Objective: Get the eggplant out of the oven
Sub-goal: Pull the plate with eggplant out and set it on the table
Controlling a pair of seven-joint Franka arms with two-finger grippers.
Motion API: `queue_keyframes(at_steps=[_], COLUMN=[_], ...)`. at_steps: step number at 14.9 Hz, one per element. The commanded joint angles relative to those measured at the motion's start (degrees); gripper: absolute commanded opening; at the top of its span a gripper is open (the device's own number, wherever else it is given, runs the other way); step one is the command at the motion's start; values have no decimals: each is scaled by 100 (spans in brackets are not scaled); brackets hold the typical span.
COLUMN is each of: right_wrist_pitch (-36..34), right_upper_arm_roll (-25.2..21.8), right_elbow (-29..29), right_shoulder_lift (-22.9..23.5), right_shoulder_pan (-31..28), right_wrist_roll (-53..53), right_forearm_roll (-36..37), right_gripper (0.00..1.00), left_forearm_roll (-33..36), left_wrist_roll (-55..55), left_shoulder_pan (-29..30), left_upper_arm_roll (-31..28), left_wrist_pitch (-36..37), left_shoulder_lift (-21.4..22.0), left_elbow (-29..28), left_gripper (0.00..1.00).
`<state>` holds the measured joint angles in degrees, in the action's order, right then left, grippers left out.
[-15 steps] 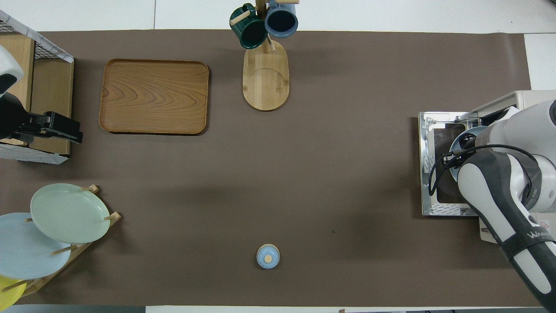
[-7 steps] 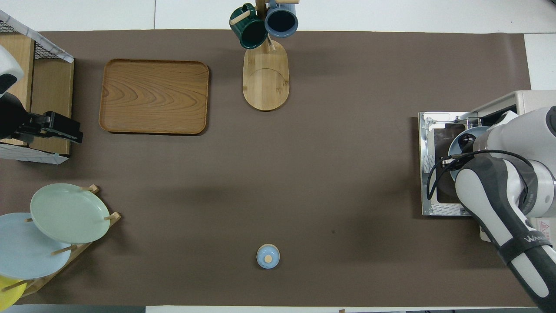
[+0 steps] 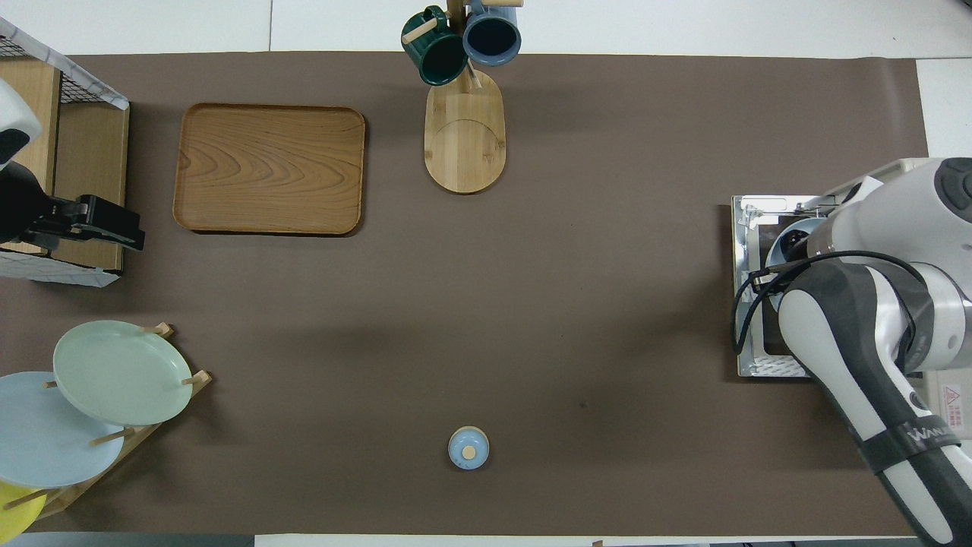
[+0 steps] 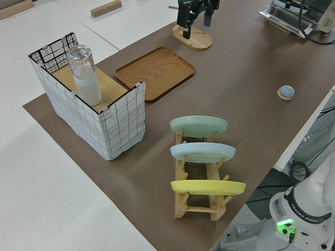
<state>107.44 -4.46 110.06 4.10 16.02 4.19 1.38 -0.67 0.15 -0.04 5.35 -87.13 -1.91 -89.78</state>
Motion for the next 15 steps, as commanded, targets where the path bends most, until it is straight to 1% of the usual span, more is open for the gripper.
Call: queue_keyframes(at_steps=[1,3,5,6,7,8,9,10,12,14,15], right_wrist_pitch=[-40,-56,-345,-669,-1098,-1381,-1488,-1463,-1245,-369,-86], right_upper_arm_roll=[-3,-3,-3,-3,-3,-3,-3,41,374,611,656], right_elbow=[-335,-449,-765,-1167,-1762,-2369,-2810,-3067,-3411,-3264,-3080], right_shoulder_lift=[240,397,800,1124,1537,1897,2188,2382,2708,2727,2745], right_shoulder_pan=[838,1427,1841,2104,2420,2658,2774,2818,2836,2880,2906], right_wrist_roll=[1088,1749,2146,2409,2768,3041,3166,3245,3578,4385,4624], right_forearm_roll=[73,99,423,608,722,724,706,636,539,295,250], right_gripper=[0,0,0,0,0,0,0,0,0,0,0], left_forearm_roll=[111,111,111,111,111,111,111,111,111,111,111], left_wrist_roll=[38,38,38,38,38,38,38,38,38,38,38], left_shoulder_pan=[83,83,83,83,83,83,83,83,83,83,83], left_upper_arm_roll=[71,71,71,71,71,71,71,71,71,71,71], left_wrist_pitch=[55,55,55,55,55,55,55,55,55,55,55], left_shoulder_lift=[50,50,50,59,50,59,50,59,50,50,59], left_elbow=[-57,-57,-57,-57,-57,-57,-57,-57,-57,-57,-57], left_gripper=[100,100,100,100,100,100,100,100,100,100,100])
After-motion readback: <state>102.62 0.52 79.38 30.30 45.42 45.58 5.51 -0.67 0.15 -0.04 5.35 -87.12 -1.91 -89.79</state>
